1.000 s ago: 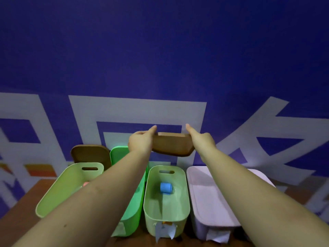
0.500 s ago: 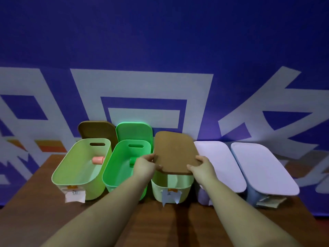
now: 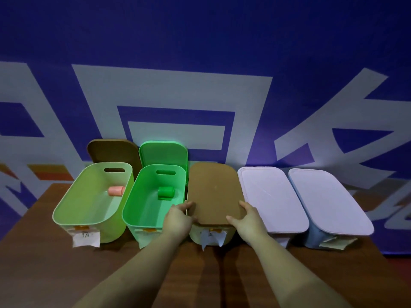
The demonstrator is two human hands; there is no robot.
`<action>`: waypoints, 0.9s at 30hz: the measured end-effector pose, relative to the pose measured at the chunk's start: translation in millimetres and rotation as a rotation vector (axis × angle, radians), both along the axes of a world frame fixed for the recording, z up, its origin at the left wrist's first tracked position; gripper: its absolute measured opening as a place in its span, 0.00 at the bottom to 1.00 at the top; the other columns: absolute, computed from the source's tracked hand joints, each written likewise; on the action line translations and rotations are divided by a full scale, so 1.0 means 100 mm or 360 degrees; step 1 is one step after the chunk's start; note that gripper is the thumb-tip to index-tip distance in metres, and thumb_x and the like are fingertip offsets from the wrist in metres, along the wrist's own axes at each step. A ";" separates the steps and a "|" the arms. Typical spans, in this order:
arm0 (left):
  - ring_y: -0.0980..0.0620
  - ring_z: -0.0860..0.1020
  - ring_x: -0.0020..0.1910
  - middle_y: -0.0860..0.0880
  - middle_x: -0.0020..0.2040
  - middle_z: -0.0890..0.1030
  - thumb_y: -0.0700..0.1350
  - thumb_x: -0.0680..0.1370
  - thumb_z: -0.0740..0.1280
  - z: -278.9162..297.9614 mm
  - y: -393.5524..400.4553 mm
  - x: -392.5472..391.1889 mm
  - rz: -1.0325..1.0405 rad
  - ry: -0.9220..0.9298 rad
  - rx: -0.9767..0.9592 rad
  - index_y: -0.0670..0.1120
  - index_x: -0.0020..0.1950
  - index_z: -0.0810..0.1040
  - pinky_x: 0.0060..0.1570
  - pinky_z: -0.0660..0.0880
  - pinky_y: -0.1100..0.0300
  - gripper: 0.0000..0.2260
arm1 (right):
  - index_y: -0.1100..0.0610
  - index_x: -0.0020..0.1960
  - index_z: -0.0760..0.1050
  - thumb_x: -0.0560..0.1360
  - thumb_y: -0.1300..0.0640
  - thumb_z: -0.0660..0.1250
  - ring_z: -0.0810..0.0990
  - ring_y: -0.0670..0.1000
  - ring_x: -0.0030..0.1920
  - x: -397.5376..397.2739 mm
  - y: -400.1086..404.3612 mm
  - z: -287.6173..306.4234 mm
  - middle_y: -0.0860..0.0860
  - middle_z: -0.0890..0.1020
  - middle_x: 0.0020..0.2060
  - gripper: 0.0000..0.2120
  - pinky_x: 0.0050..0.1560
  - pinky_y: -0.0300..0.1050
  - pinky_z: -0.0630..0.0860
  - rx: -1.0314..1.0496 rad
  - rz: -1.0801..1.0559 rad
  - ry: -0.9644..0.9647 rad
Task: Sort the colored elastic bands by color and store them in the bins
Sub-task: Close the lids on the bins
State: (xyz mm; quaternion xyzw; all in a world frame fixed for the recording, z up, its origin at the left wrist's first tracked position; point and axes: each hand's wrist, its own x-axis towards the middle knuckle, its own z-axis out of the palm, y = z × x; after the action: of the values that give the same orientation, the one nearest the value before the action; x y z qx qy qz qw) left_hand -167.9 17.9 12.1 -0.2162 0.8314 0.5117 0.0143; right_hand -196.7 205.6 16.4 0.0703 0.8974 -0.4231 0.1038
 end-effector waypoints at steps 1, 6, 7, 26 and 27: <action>0.48 0.64 0.73 0.47 0.70 0.71 0.38 0.73 0.71 -0.01 -0.01 0.01 -0.0039 0.0003 -0.0056 0.47 0.67 0.74 0.70 0.62 0.53 0.23 | 0.54 0.72 0.63 0.71 0.49 0.72 0.65 0.55 0.71 0.01 0.00 -0.01 0.53 0.68 0.70 0.34 0.69 0.54 0.66 0.0027 0.0019 0.0003; 0.47 0.53 0.76 0.50 0.74 0.65 0.43 0.77 0.67 -0.05 -0.07 0.03 -0.0266 -0.0007 -0.0394 0.48 0.72 0.68 0.73 0.54 0.55 0.23 | 0.52 0.74 0.61 0.73 0.47 0.69 0.59 0.55 0.74 0.06 0.00 -0.08 0.51 0.60 0.75 0.33 0.71 0.53 0.61 0.0217 0.0103 0.0092; 0.47 0.52 0.76 0.50 0.75 0.64 0.44 0.77 0.66 -0.05 -0.07 0.04 -0.0305 -0.0003 -0.0466 0.49 0.72 0.67 0.73 0.54 0.55 0.23 | 0.51 0.74 0.60 0.73 0.46 0.68 0.58 0.55 0.74 0.07 0.00 -0.08 0.51 0.59 0.75 0.33 0.72 0.53 0.60 0.0256 0.0124 0.0112; 0.42 0.42 0.77 0.40 0.78 0.46 0.62 0.79 0.50 -0.12 0.12 0.03 -0.0495 -0.0208 -0.1149 0.42 0.77 0.43 0.73 0.40 0.49 0.35 | 0.54 0.77 0.40 0.74 0.33 0.35 0.38 0.53 0.76 0.06 -0.03 -0.06 0.54 0.43 0.77 0.39 0.73 0.54 0.34 0.1199 0.0625 0.0295; 0.42 0.43 0.77 0.40 0.78 0.46 0.62 0.80 0.50 -0.10 0.14 0.01 -0.0480 -0.0211 -0.1133 0.42 0.77 0.43 0.73 0.40 0.49 0.35 | 0.55 0.77 0.41 0.75 0.33 0.36 0.38 0.53 0.76 0.04 -0.03 -0.06 0.53 0.44 0.77 0.38 0.73 0.55 0.34 0.1195 0.0607 0.0277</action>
State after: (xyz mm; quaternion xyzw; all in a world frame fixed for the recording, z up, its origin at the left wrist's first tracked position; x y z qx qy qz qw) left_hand -167.1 31.7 1.8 -0.1155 0.9766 0.1684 0.0670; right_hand -192.6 203.1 10.1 -0.0999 0.9914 -0.0447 0.0712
